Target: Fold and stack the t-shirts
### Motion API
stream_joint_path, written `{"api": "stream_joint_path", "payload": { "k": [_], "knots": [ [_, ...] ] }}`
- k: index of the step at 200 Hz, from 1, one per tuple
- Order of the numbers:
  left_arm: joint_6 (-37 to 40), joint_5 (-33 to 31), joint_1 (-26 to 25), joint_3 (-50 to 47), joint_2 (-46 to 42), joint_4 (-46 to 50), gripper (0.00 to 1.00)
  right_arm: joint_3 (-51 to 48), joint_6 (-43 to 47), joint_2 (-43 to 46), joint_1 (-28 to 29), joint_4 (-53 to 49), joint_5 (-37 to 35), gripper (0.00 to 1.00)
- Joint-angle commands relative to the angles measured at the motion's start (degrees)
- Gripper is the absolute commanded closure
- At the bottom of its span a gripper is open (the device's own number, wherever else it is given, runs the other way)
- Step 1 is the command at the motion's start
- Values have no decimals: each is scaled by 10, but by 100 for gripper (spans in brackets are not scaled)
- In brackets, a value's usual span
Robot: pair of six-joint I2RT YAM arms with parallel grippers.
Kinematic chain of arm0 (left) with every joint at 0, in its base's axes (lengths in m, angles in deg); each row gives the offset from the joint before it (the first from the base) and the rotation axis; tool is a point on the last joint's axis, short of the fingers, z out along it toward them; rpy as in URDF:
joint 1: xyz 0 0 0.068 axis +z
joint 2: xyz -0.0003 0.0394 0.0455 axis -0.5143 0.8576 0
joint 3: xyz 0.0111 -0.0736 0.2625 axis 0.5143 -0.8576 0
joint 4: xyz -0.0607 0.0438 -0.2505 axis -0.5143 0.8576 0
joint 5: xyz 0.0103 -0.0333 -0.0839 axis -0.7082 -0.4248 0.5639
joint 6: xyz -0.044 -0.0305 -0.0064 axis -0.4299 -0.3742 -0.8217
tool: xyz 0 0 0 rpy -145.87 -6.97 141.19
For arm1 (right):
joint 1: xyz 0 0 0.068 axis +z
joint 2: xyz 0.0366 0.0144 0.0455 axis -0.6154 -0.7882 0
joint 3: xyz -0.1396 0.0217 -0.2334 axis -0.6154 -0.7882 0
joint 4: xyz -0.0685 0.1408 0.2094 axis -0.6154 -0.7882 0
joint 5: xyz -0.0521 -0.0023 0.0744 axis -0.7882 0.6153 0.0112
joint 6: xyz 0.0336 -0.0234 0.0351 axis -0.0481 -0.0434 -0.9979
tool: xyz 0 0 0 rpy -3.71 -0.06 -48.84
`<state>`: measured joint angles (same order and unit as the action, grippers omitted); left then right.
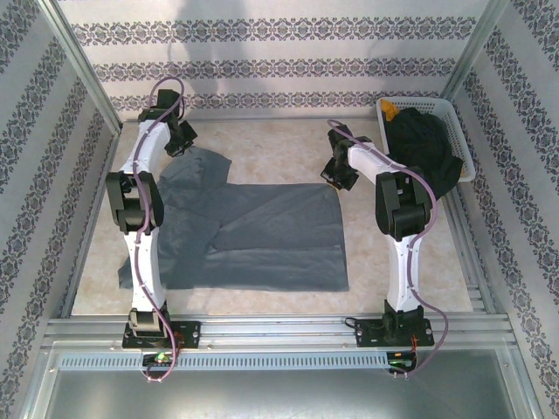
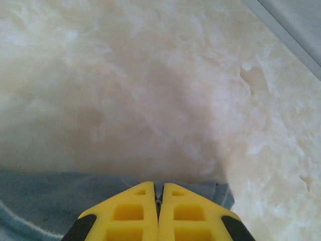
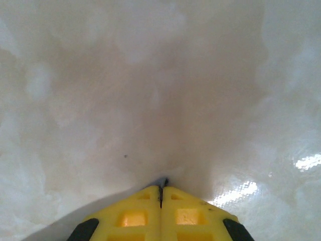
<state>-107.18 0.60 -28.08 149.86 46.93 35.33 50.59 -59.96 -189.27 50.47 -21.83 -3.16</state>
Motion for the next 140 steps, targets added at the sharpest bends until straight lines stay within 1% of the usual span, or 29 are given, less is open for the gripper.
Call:
{"api": "stream_joint_path", "payload": {
  "k": [1,29,82,110,140],
  "knots": [
    [-22,20,12,-51,-75,-7,100,0,35,39,-1,4,-3,100],
    [-49,35,19,-167,-162,-44,100,-24,60,78,1,2,1,100],
    [-87,-4,38,-380,-361,-83,100,-105,75,162,12,10,-3,100],
    [-99,-20,56,-454,-463,-77,100,-152,88,203,24,18,-9,100],
    [-102,-47,74,-508,-562,-39,100,-208,97,245,34,29,-10,100]
  ]
}}
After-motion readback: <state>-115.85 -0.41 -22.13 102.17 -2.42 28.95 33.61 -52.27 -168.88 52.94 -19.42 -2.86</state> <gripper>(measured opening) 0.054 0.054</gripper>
